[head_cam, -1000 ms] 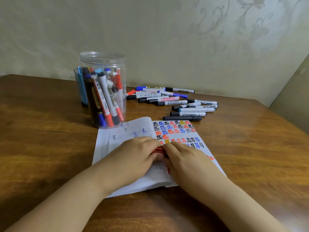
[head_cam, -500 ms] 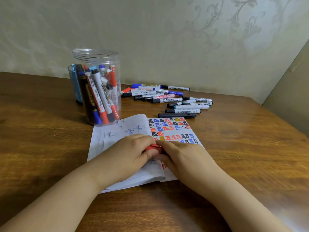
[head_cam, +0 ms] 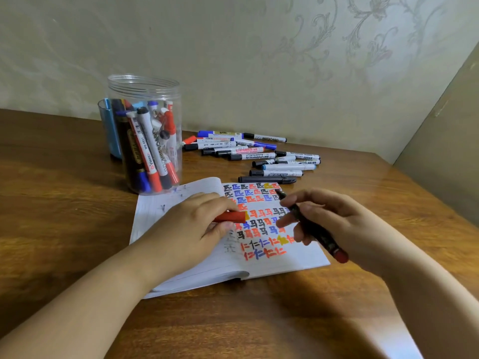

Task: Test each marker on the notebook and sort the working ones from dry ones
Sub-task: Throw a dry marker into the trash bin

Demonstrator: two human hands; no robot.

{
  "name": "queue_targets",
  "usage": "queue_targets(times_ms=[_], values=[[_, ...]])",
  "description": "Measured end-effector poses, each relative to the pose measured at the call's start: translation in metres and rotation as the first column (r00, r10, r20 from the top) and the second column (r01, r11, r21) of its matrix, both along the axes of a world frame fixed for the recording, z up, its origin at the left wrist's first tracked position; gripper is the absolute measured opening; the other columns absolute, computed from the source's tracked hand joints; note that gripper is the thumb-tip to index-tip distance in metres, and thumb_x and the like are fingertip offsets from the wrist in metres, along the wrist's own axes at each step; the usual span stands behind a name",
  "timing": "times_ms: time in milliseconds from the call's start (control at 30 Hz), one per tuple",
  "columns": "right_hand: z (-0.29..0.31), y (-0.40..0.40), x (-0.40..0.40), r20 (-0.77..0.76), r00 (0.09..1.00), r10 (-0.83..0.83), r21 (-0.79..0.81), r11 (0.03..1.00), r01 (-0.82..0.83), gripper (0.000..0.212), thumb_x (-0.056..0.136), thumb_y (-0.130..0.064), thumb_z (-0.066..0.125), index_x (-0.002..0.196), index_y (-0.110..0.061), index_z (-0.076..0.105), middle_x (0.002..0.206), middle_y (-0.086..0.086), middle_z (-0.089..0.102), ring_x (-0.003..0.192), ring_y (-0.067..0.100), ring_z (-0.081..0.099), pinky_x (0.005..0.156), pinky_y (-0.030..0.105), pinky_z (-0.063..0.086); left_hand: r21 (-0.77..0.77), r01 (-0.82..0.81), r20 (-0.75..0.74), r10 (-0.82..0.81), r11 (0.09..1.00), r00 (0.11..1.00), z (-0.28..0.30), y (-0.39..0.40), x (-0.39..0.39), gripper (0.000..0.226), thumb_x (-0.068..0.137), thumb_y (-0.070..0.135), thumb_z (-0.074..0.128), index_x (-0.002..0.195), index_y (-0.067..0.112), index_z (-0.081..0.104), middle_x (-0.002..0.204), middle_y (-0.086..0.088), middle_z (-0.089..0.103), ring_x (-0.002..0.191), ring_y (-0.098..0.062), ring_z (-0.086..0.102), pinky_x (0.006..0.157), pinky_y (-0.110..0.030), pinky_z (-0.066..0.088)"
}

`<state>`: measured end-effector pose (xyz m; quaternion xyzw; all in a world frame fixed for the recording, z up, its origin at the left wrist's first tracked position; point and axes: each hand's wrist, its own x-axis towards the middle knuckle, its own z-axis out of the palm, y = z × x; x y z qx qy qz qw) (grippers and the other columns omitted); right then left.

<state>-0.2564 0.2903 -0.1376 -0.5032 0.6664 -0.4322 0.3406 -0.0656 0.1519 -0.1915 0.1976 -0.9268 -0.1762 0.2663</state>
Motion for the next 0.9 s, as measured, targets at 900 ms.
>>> queue_targets(times_ms=[900], values=[[-0.059, 0.001, -0.006, -0.303, 0.922, -0.240, -0.167, 0.966, 0.197, 0.032, 0.085, -0.010, 0.064, 0.062, -0.014, 0.041, 0.049, -0.018, 0.051, 0.046, -0.002, 0.043, 0.044, 0.012, 0.029, 0.044, 0.085, -0.003, -0.085, 0.995, 0.996, -0.009, 0.004, -0.004, 0.042, 0.083, 0.053, 0.047, 0.108, 0.026, 0.065, 0.091, 0.021, 0.047, 0.085, -0.002, 0.054, 0.070, -0.013, 0.040]])
